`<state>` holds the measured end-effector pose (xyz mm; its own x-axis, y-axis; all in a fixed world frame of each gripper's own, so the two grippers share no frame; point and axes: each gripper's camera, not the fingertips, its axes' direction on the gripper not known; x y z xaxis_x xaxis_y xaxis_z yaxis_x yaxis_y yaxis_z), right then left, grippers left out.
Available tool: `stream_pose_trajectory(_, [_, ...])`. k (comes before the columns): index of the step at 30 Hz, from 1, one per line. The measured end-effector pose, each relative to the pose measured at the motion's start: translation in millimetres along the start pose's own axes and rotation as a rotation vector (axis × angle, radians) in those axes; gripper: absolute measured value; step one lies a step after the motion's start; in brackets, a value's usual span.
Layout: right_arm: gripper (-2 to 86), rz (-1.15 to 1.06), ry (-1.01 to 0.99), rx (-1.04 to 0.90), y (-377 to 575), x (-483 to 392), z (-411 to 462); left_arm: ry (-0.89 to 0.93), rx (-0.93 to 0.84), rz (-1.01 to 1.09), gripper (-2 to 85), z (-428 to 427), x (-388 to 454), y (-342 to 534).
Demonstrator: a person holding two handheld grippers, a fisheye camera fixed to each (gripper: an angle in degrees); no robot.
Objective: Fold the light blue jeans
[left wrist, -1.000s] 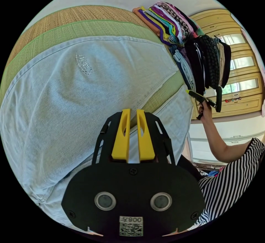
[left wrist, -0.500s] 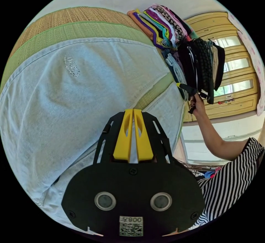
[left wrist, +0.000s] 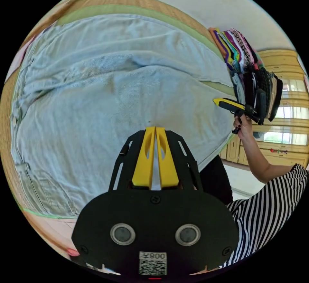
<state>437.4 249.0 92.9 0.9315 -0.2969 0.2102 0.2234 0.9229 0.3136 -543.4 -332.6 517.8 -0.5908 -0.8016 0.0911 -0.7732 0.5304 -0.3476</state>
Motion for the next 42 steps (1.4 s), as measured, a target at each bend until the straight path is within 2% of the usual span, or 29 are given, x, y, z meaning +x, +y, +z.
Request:
stream_pose_trajectory(2, [0.0,0.011,0.040,0.021,-2.2,-1.1,5.6,0.082,0.034,-0.066,0.2,-13.6,-10.8,25.1])
stream_pose_trajectory(9, [0.6,-0.029,-0.009,0.023,-24.0,-7.7,1.8,0.165,0.203,-0.167,0.9,-75.5,-37.6,76.3])
stream_pose_trajectory(18, [4.7,-0.239,-0.092,0.031,-98.1,-69.2,29.4,0.075,0.329,-0.253,4.5,-157.8,-81.6,115.4])
stream_pose_trajectory(23, [6.2,-0.400,-0.145,0.036,-148.5,-123.0,55.9,-0.119,0.360,-0.344,4.7,-195.0,-96.9,142.2])
stream_pose_trajectory(28, [7.3,-0.579,-0.136,0.012,-193.6,-186.9,94.6,-0.216,0.406,-0.412,6.3,-225.8,-113.6,176.3])
stream_pose_trajectory(32, [7.3,-0.678,-0.082,0.002,-225.5,-230.9,127.2,-0.204,0.343,-0.405,5.7,-232.2,-127.1,190.6])
stream_pose_trajectory(42, [6.3,-0.726,0.066,-0.044,-263.0,-264.4,189.6,-0.174,0.391,-0.363,2.3,-266.4,-124.7,231.2])
